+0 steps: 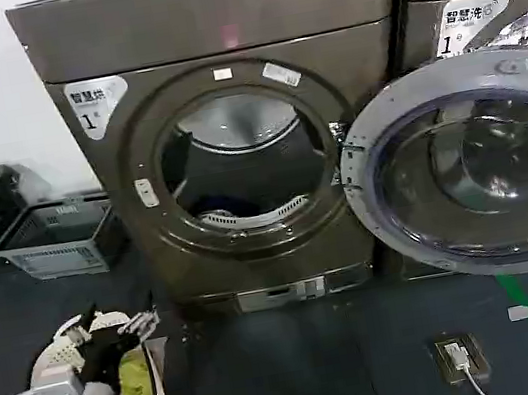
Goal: Grasp the clothes from the dryer.
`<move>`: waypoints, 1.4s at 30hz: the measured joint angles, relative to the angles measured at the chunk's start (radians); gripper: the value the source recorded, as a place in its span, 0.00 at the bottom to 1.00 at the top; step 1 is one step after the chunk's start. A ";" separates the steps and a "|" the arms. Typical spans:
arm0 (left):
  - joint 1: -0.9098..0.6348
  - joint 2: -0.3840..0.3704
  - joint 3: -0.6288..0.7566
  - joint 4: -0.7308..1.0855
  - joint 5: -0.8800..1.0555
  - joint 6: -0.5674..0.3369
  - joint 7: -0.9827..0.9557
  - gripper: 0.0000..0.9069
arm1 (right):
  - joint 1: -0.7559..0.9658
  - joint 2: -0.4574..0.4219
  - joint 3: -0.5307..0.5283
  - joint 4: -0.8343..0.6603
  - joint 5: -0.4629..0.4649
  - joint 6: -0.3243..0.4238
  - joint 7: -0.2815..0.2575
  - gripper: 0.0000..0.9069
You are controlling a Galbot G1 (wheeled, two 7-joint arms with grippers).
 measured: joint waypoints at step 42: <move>0.033 -0.002 0.024 -0.039 0.016 0.000 0.005 1.00 | 0.015 0.016 -0.060 -0.045 0.040 0.124 0.083 1.00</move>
